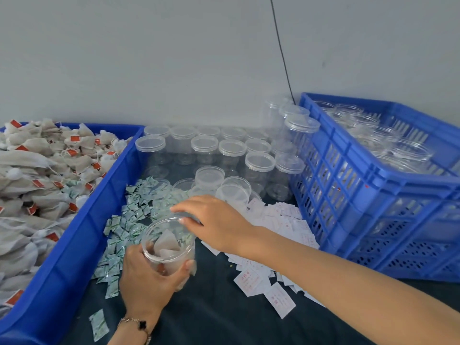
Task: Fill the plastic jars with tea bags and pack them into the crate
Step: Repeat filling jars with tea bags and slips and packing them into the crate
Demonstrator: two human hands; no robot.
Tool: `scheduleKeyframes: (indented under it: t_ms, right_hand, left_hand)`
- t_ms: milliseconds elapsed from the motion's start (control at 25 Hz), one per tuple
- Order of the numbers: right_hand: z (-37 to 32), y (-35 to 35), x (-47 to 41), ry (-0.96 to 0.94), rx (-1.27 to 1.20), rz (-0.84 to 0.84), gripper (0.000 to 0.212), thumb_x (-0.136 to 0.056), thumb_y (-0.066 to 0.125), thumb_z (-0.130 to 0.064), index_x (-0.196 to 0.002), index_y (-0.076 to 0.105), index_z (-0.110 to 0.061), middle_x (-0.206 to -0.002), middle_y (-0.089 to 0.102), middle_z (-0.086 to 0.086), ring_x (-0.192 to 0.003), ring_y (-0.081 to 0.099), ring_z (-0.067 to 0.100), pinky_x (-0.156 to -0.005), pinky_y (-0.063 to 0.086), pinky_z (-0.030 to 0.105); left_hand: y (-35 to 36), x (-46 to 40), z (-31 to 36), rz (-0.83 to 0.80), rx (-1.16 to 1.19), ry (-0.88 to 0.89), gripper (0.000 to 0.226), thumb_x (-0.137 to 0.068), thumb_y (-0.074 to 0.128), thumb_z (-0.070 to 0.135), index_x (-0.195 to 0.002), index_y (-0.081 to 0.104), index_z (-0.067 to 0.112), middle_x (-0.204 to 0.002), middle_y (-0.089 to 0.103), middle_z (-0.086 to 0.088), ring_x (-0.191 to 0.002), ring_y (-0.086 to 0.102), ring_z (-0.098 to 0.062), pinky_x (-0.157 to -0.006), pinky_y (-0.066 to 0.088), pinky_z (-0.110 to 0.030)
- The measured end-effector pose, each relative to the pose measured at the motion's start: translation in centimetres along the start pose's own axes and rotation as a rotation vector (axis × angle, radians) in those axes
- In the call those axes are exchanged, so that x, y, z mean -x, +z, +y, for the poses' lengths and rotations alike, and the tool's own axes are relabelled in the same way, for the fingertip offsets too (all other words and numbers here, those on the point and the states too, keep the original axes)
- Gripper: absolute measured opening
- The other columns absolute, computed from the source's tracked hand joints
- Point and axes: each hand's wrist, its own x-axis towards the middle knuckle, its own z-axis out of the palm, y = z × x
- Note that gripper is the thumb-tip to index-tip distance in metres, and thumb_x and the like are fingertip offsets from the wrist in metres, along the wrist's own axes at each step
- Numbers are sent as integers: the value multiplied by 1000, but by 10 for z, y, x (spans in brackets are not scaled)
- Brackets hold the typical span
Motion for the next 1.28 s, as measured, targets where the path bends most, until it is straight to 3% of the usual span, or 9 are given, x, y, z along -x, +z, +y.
scheduleKeyframes:
  t_ms: [120, 280, 360, 480, 680, 800, 960, 1080, 1280]
  right_hand:
    - [31, -8, 27, 206, 74, 124, 28, -97, 45, -18, -120, 60, -17, -120, 62, -2, -110, 54, 15, -90, 41, 25]
    - [89, -22, 72, 615, 161, 68, 28, -96, 46, -16, -120, 60, -18, -122, 60, -2, -108, 56, 14, -91, 45, 29]
    - [102, -18, 88, 636, 208, -12, 29, -97, 47, -21, -124, 57, -20, -127, 56, -3, -112, 53, 12, -91, 41, 25]
    - [107, -5, 106, 629, 289, -87, 41, -97, 46, -36, -135, 46, -22, -136, 48, -4, -122, 43, 14, -96, 37, 27]
    - [112, 14, 119, 849, 518, -374, 96, -86, 32, -72, -151, -2, -11, -157, 11, 15, -145, 13, 27, -113, 24, 41]
    - [107, 15, 114, 797, 570, -342, 80, -95, 32, -55, -150, -2, -7, -154, 23, 16, -141, 25, 27, -109, 30, 38]
    - [97, 17, 109, 620, 642, -338, 74, -93, 51, -13, -150, 4, -7, -129, 50, 14, -114, 53, 29, -86, 45, 36]
    - [87, 15, 105, 610, 613, -258, 46, -91, 54, -12, -133, 37, -11, -114, 60, 7, -102, 59, 27, -75, 43, 32]
    - [79, 6, 107, 642, 401, -35, 9, -93, 49, -18, -101, 47, -22, -75, 51, -9, -74, 51, 16, -57, 31, 21]
  left_hand:
    - [-6, 2, 11, 8, 93, 14, 79, -46, 87, 50, -96, 54, -2, -88, 51, -9, -81, 60, -34, -60, 49, -40]
    - [2, 17, 51, 3, 219, 223, 105, -54, 45, 93, -97, 56, -2, -88, 57, -9, -70, 59, -24, -52, 53, -35]
    - [14, 23, 68, -46, 199, 292, 102, -56, 42, 93, -95, 58, 0, -86, 59, -9, -69, 61, -26, -50, 53, -37]
    - [32, 30, 80, -112, 167, 331, 89, -49, 55, 78, -93, 59, 1, -85, 59, -6, -71, 62, -25, -50, 46, -31]
    - [45, 32, 76, -177, 176, 338, 85, -46, 57, 73, -91, 59, 2, -84, 53, 0, -70, 60, -21, -49, 37, -20]
    - [45, 33, 76, -182, 179, 342, 85, -48, 58, 74, -92, 59, 1, -84, 55, -3, -72, 60, -20, -48, 38, -20]
    - [47, 34, 73, -174, 203, 351, 86, -49, 59, 74, -93, 60, 1, -84, 55, -2, -72, 59, -17, -51, 33, -10]
    - [50, 33, 71, -158, 211, 361, 85, -49, 59, 74, -92, 60, 1, -84, 55, -2, -72, 57, -15, -52, 32, -8]
    - [51, 33, 71, -111, 185, 387, 84, -49, 58, 75, -90, 61, 1, -82, 57, -4, -69, 60, -19, -46, 42, -21]
